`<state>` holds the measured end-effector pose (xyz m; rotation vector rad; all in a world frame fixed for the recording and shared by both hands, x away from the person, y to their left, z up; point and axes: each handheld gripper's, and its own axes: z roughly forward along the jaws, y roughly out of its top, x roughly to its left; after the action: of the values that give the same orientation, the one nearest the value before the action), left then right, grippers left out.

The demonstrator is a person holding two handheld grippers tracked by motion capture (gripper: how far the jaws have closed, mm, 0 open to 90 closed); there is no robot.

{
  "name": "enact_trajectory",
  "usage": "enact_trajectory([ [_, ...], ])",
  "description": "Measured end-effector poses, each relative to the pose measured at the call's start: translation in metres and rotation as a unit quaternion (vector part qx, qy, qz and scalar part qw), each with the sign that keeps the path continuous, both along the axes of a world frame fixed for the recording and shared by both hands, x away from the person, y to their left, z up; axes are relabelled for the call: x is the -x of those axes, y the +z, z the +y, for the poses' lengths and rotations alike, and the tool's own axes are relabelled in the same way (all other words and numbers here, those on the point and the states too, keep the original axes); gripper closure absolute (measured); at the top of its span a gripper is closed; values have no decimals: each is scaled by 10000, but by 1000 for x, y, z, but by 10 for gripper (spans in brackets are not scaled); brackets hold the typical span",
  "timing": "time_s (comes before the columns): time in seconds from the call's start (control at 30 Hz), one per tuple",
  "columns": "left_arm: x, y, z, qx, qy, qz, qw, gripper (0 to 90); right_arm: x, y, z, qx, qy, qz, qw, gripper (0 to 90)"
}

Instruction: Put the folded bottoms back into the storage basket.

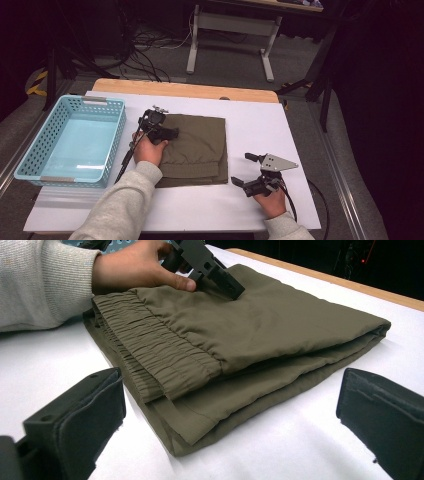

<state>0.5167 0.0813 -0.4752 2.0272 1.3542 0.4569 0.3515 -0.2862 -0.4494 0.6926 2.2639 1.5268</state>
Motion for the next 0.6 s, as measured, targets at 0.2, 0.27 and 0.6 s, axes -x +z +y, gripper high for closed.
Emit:
enact_trajectory([
  [0.2,5,1,-2,76,121,-70,9999,124,0,0,0,6,11,7,10000,0],
  [0.27,7,2,-2,102,158,-83,9998,175,0,0,0,5,4,6,10000,0],
  [0.6,15,8,-10,188,-100,-53,9998,570,0,0,0,10,-5,13,10000,0],
])
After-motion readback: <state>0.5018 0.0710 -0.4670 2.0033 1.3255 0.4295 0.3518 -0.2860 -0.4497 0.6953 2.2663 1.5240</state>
